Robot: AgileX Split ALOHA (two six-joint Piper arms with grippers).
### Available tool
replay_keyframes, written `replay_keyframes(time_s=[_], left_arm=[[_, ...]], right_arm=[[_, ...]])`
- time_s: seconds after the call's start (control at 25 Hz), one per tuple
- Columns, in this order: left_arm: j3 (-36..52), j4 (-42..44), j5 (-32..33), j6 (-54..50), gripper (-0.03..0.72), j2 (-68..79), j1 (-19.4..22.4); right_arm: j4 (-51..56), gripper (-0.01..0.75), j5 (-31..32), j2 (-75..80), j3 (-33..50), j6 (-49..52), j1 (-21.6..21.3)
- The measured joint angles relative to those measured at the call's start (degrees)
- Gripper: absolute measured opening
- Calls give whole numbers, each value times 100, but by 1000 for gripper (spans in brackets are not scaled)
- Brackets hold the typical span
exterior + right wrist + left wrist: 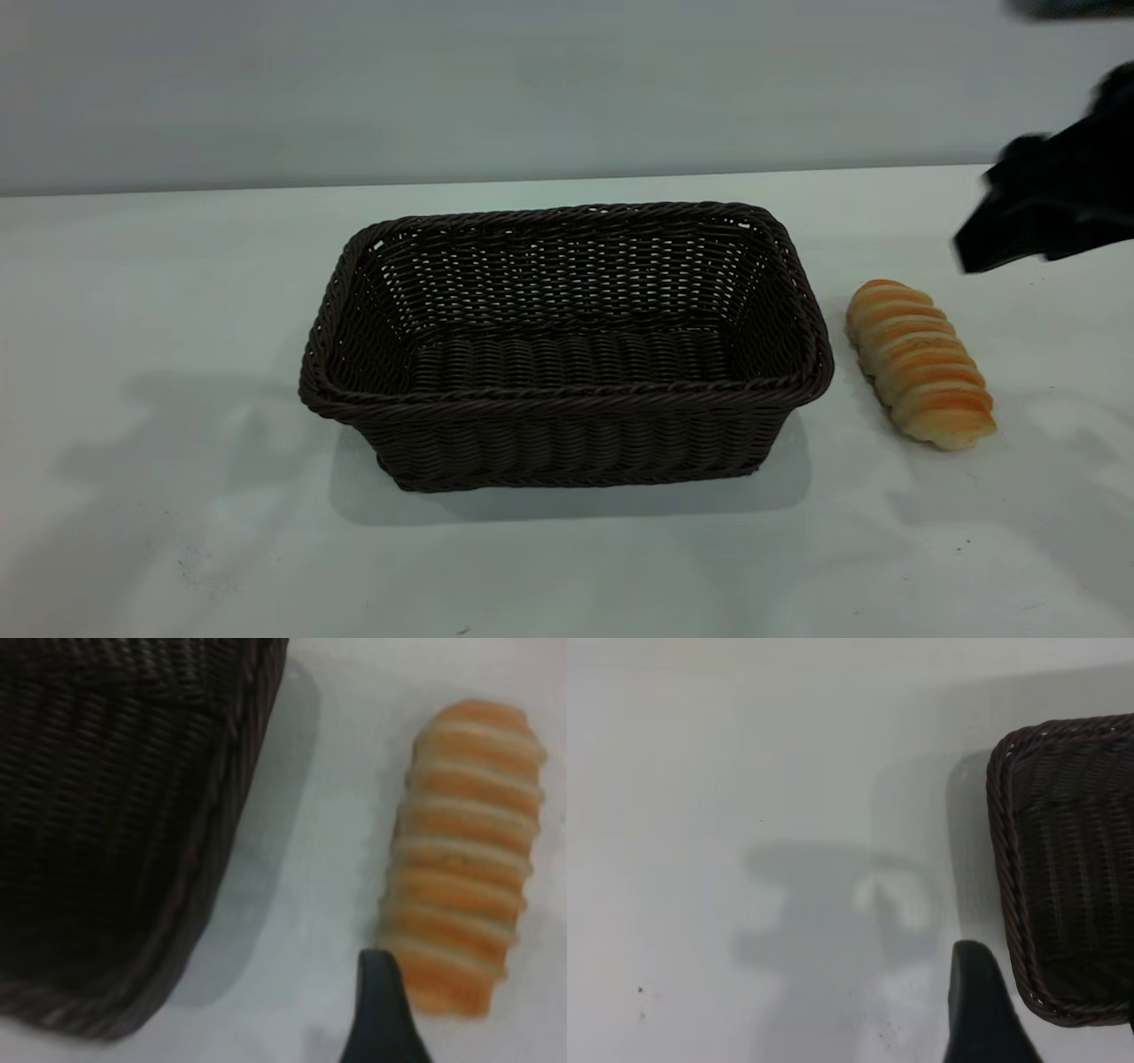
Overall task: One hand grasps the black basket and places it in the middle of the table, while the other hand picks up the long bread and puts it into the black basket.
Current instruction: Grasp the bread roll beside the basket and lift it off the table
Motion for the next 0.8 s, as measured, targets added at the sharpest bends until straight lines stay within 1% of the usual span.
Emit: replay_keyframes(time_s=[0.08,0.24,0.4,0.48,0.52,0.56,0.64,0.68,0.72,0.8], left_arm=[[0,0,58,0,452,-94,0],[0,-12,138,0,449,-214,0],[0,-16,179,0,449,-254,0],[0,-16,192,0,449,-254,0],[0,-18,192,0,449,-254,0],[0,-18,204,0,449,-254,0],[0,-18,228,0,449,-264,0],[0,-11,233,0,449,-264,0],[0,-5,255,0,449,-264,0],[0,13,269,0,449,-269,0]], right_arm=[[202,506,-188,570,-277,-370,0],[311,506,-415,1619,-829,-694,0],[448,480,-338,2466,-1241,-738,0],[561,417,-262,2601,-1343,-743,0],[562,363,-242,2605,-1365,-755,0],[562,306,-236,2597,-1370,-770,0],[527,146,-207,2475,-1370,-779,-11],[521,92,-201,2371,-1370,-779,-30],[521,68,-201,2191,-1370,-779,-52],[521,46,-243,1708,-1370,-779,-103]])
